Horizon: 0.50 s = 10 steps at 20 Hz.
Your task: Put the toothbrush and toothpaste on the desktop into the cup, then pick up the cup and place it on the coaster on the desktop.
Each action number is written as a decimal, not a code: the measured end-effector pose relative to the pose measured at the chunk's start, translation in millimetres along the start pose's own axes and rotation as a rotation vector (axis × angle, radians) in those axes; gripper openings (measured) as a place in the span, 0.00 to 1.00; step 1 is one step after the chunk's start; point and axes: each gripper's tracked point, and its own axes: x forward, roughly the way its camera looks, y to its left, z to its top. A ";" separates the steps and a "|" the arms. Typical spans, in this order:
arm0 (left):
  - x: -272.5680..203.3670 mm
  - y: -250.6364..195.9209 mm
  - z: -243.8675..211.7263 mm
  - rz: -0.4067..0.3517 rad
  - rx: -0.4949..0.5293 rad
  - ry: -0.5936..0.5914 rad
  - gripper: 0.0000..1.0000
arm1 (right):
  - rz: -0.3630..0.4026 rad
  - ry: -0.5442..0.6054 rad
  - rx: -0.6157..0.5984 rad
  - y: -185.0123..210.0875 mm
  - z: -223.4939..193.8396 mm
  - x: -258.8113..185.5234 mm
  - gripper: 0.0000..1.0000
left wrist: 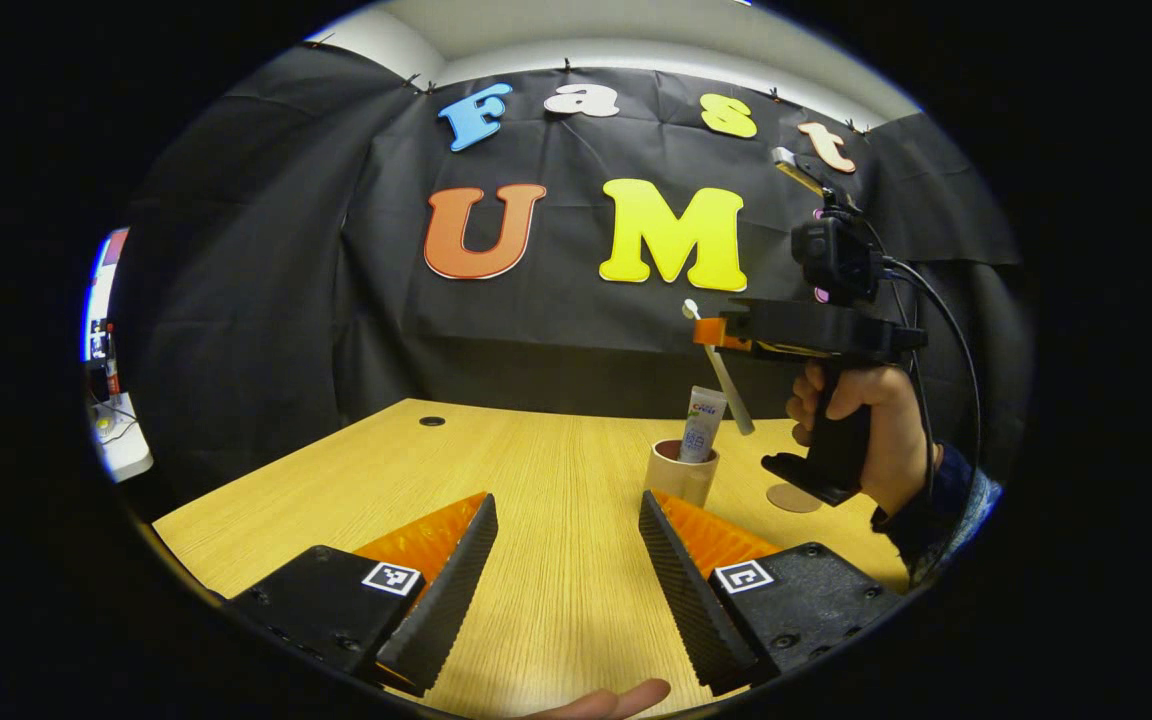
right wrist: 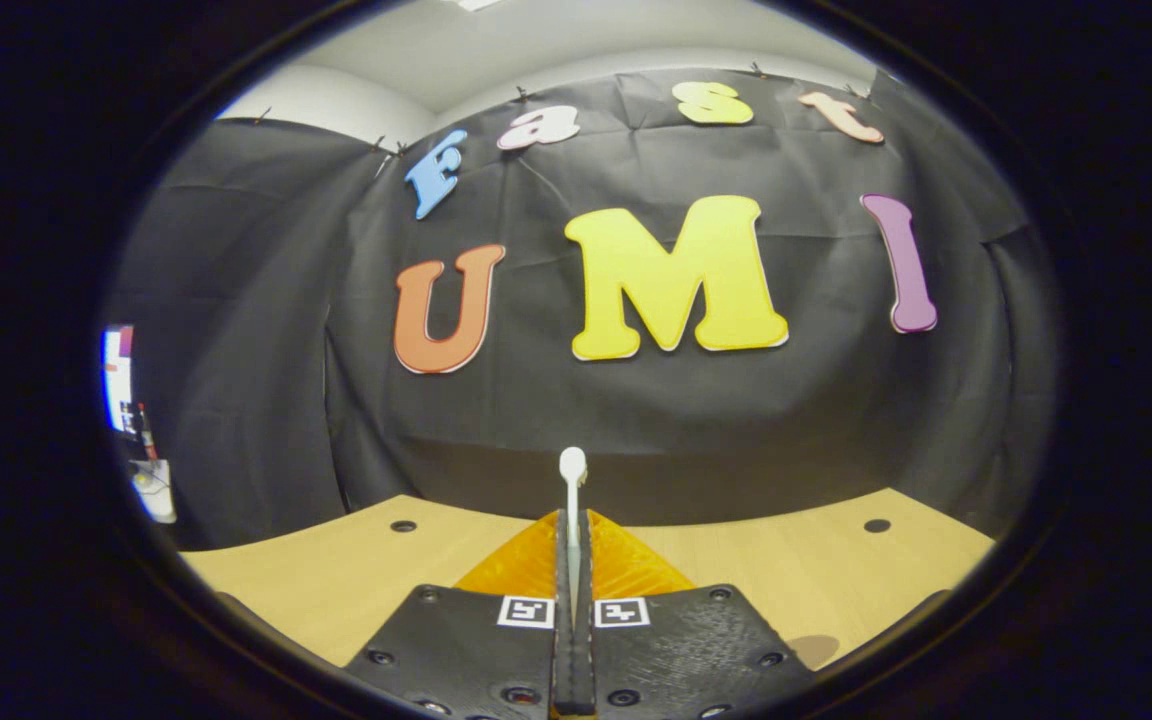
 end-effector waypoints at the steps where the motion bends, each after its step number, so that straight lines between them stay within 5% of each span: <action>1: 1.1 1.1 -1.6 -0.001 -0.006 0.005 0.91 | 0.000 0.004 -0.002 2.0 -1.7 3.7 0.00; 10: 5.1 6.0 -10.1 -0.016 -0.045 0.021 0.91 | -0.021 0.041 0.010 0.0 -16.2 15.3 0.01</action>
